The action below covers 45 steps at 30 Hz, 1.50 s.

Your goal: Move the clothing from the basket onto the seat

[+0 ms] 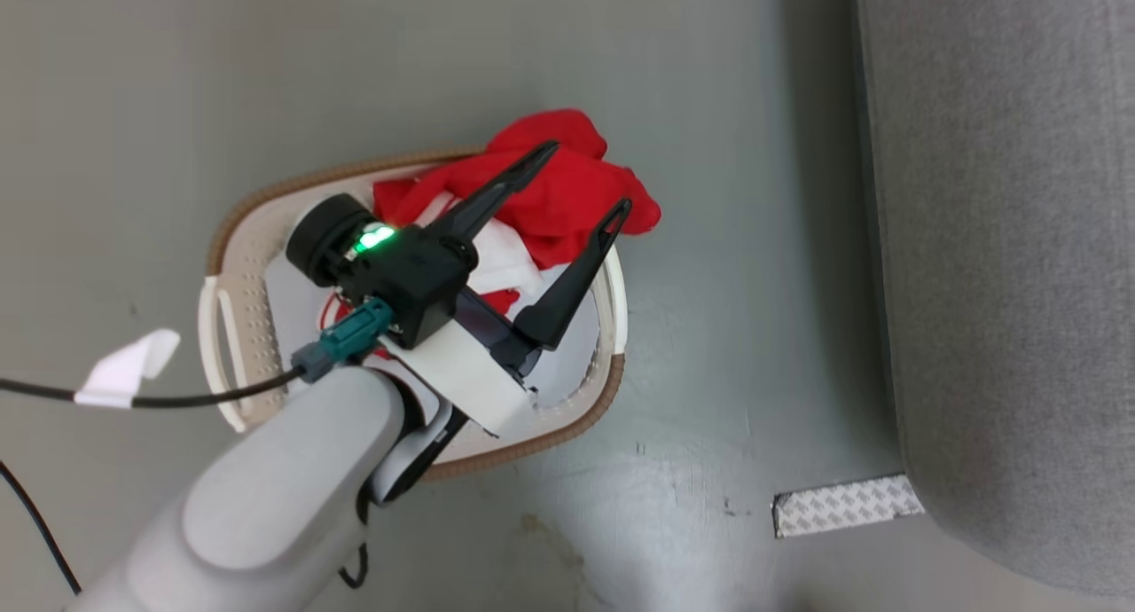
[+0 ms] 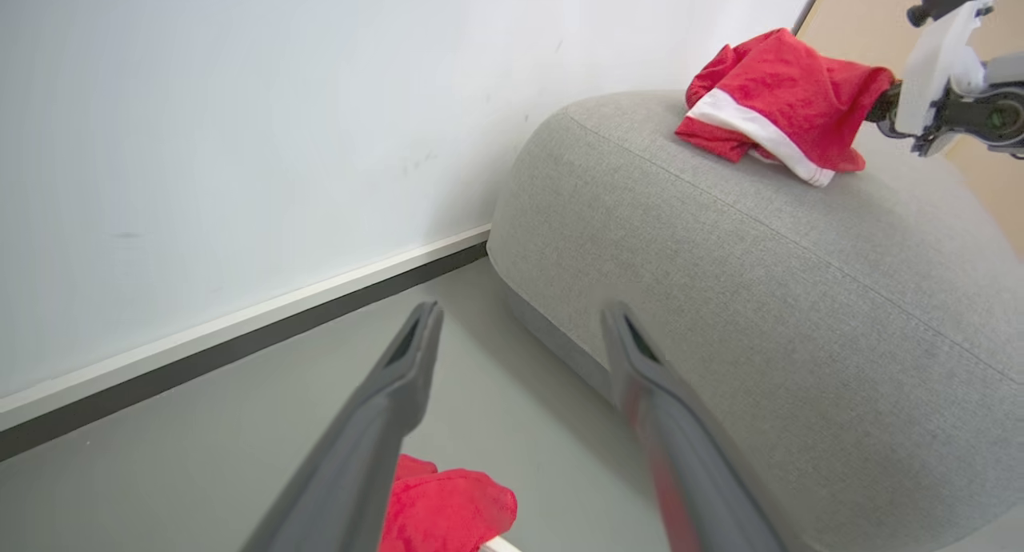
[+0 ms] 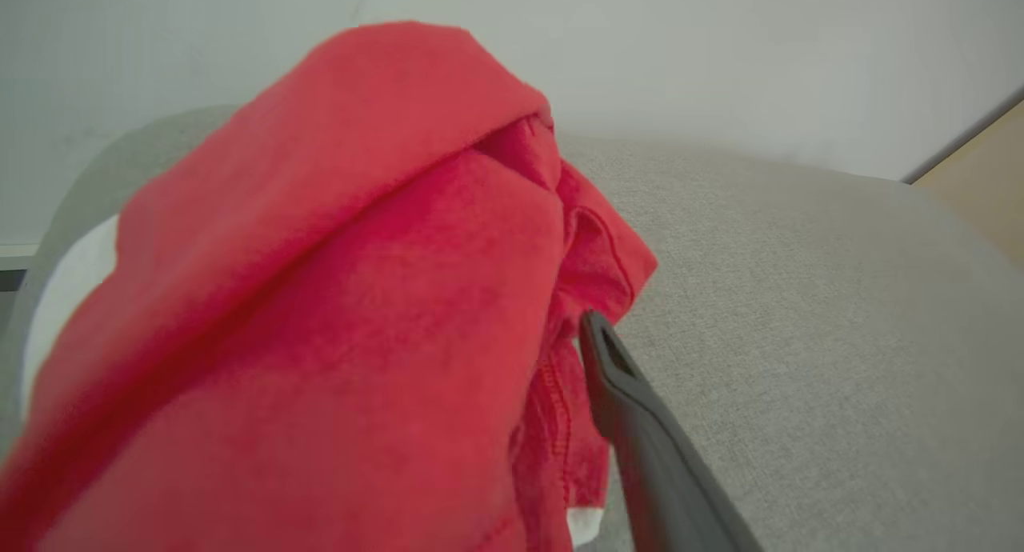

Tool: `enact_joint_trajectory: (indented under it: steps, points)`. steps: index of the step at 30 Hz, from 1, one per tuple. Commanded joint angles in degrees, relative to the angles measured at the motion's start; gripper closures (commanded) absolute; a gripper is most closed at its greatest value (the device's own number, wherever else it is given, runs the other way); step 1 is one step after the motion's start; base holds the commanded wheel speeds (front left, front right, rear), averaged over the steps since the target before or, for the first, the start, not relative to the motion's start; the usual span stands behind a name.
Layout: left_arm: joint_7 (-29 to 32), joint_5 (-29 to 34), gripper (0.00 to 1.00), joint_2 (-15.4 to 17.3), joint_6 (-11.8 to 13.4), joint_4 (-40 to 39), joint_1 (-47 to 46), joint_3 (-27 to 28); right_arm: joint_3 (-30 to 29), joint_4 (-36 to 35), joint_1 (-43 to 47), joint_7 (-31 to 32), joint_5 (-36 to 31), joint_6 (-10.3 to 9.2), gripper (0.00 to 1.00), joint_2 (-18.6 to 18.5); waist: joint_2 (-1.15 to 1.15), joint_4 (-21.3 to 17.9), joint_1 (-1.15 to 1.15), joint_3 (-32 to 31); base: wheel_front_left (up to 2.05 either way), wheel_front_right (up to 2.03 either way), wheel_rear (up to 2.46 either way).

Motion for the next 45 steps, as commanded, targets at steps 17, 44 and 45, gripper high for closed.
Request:
enact_joint_trajectory:
  steps: [17, 44, 45]
  points:
    - [-4.97, -6.71, 0.00, -3.41, -0.45, 10.98, 12.97, 3.56, 21.64, -4.60, 13.53, 4.61, 10.01, -0.12, 0.00, -7.79, 0.00, -0.01, -0.01, -25.26, 0.00, 0.00, 0.00]
    - [-4.91, -4.32, 0.00, -4.18, 4.17, 8.54, 34.22, 25.30, 10.86, -34.35, 39.24, -8.82, 7.63, -0.13, 0.00, 9.40, 0.00, 7.24, -0.01, -43.80, 0.00, 0.00, 0.00]
    - [-4.91, -3.80, 0.00, -4.50, 3.91, 8.15, 34.87, 26.21, 9.96, -35.04, 40.77, -9.00, 6.81, -0.13, 0.00, 11.02, 0.00, 7.52, -0.01, -43.87, 0.00, 0.00, 0.00]
